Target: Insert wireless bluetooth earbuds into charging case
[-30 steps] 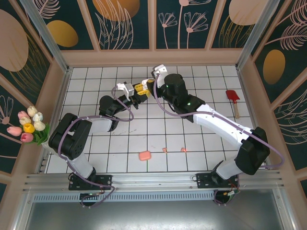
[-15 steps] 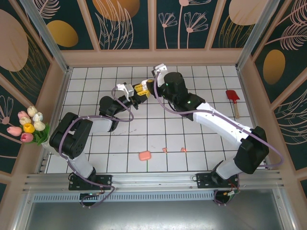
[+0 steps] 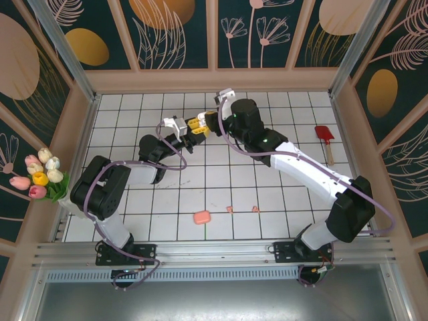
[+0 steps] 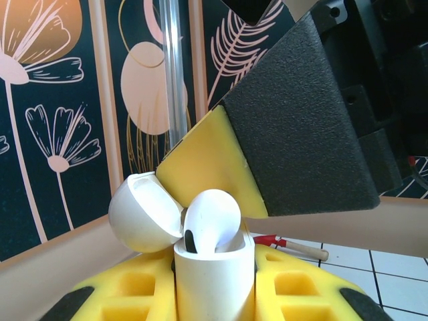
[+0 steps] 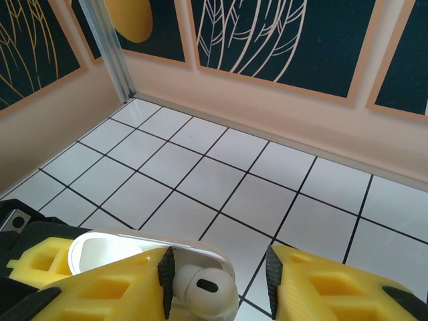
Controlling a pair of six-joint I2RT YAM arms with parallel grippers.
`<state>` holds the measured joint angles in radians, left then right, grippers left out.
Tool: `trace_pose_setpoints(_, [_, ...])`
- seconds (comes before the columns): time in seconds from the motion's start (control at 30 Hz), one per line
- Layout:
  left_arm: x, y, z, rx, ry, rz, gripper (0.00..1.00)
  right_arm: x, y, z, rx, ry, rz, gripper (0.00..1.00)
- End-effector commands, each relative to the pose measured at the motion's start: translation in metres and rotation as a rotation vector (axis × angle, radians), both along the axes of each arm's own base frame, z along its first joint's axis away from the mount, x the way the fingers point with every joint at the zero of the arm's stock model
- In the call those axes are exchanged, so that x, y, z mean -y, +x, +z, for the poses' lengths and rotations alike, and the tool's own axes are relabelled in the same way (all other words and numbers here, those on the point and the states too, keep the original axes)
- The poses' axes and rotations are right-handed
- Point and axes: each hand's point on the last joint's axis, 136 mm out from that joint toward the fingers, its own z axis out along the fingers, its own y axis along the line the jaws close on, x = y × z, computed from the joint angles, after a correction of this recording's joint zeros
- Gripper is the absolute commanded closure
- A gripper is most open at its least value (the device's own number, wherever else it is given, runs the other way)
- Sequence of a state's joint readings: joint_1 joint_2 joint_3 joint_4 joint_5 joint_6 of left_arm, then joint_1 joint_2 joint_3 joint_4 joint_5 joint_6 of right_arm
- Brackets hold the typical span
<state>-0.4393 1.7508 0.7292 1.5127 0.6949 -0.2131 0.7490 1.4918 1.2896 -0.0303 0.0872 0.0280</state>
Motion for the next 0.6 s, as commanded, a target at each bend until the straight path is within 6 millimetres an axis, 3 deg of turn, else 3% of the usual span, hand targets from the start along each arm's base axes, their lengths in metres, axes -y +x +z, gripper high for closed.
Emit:
trace_pose_setpoints(0.0, [0.0087, -0.0263, 0.0226, 0.144, -0.02, -0.08, 1.0, -0.0099, -0.0031, 0.0035, -0.028, 0.029, 0.042, 0.56])
trace_pose_setpoints(0.57, [0.0093, -0.0229, 0.0198, 0.133, -0.01, -0.07, 1.0, -0.006, -0.0003, 0.0074, -0.036, 0.061, 0.034, 0.57])
